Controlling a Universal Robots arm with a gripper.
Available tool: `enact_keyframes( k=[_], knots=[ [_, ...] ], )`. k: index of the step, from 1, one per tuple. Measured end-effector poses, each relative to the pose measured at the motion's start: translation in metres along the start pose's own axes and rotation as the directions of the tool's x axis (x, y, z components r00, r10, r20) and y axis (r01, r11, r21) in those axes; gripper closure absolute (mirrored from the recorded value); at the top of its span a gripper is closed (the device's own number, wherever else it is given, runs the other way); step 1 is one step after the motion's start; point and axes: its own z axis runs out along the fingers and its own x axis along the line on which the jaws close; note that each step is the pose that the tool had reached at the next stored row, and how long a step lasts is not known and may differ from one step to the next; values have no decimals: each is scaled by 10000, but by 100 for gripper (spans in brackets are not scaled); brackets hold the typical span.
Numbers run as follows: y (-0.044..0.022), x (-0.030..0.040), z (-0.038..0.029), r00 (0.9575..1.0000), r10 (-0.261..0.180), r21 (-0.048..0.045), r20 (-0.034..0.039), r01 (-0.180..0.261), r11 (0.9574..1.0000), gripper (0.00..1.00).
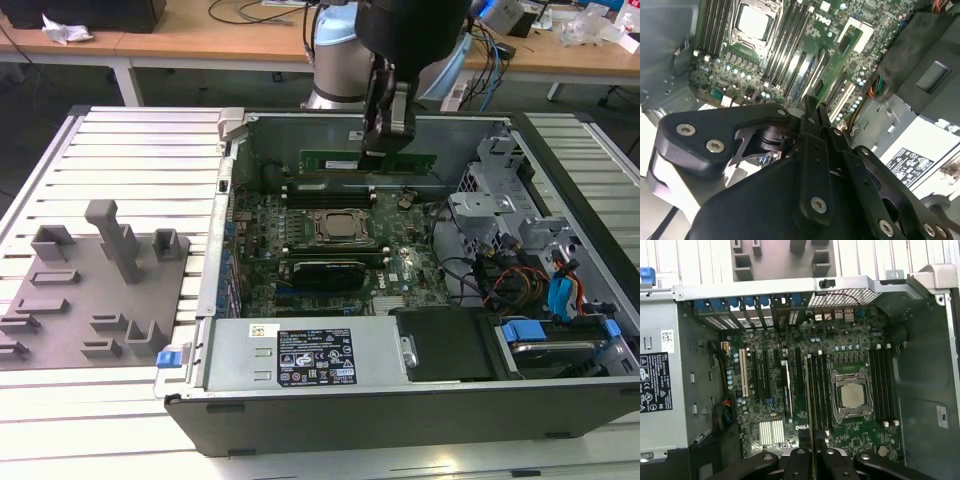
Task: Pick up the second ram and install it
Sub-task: 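Pick up the second ram and move it above second insertion slot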
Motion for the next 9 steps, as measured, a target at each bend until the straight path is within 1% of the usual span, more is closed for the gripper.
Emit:
enact_keyframes(
  k=[2, 4, 5, 6, 7, 8, 9],
  knots=[
    [-72, -21, 45, 10000, 7, -22, 11, -7, 10000, 86],
    [-106, -38, 126, 10000, 8, -46, 13, -8, 10000, 86],
    [-115, -43, 156, 10000, 9, -52, 13, -9, 10000, 86],
    [-122, -45, 166, 10000, 8, -58, 46, -7, 10000, 86],
    [-125, -47, 170, 9999, 5, -64, 104, -4, 10000, 86],
    [-135, -50, 182, 9997, -1, -79, 264, 3, 10000, 86],
    [-141, -53, 193, 9996, -3, -82, 290, 6, 10000, 86]
  ],
)
